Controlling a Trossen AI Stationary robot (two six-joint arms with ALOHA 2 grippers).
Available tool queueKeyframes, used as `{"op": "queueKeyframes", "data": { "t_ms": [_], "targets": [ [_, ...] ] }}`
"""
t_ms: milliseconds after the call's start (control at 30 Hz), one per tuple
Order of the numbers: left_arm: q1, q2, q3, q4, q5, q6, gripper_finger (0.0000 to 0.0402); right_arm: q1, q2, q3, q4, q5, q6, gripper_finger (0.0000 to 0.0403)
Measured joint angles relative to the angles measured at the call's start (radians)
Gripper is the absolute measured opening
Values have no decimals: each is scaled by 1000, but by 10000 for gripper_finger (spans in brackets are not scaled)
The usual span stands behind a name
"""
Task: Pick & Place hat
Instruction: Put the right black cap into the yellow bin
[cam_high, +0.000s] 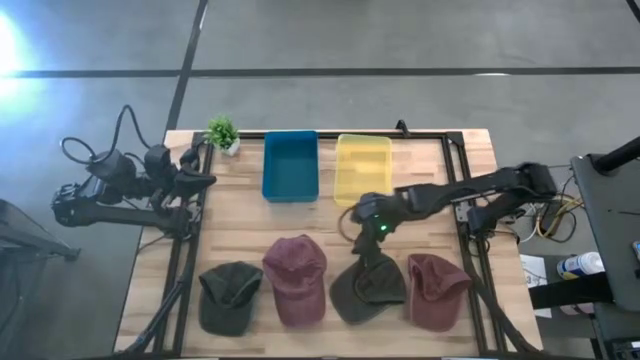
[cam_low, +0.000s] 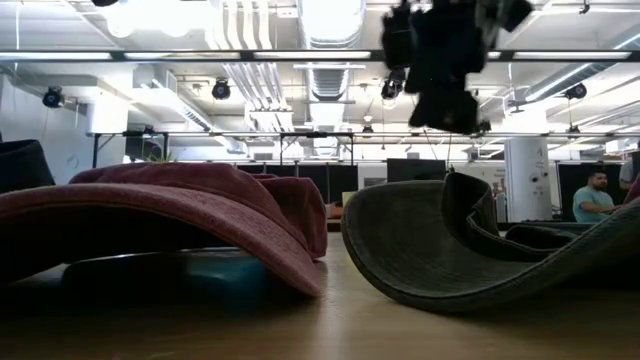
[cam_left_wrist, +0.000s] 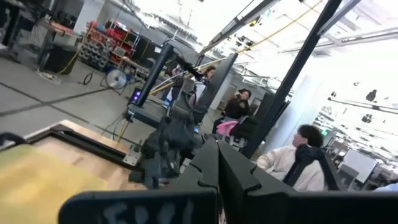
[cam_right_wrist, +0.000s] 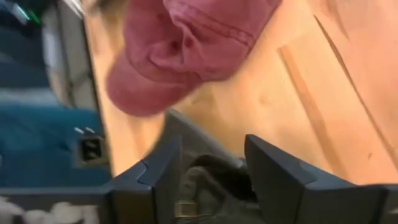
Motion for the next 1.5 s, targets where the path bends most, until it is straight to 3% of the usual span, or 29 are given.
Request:
{"op": "queueKeyframes", "data": {
  "t_ms": [267, 433, 800, 1133, 1300, 1500],
  "targets": [
    [0, 10, 0, -16, 5, 15, 0, 11, 284, 315, -373, -48, -277, 173],
    [0, 12, 0, -61, 83, 10, 0, 58, 391, 449, -512, -54, -462, 173],
    [0, 21, -2, -150, 77, -27, 0, 98, 526, 533, -523, -61, -584, 178],
    [0, 62, -3, -196, 90, -53, 0, 104, 615, 571, -497, -169, -636, 173],
    [0, 93, -4, -274, 92, -50, 0, 105, 661, 599, -506, -240, -620, 141],
    [0, 122, -19, -285, 95, -50, 0, 104, 661, 635, -555, -244, -647, 45]
  ]
}}
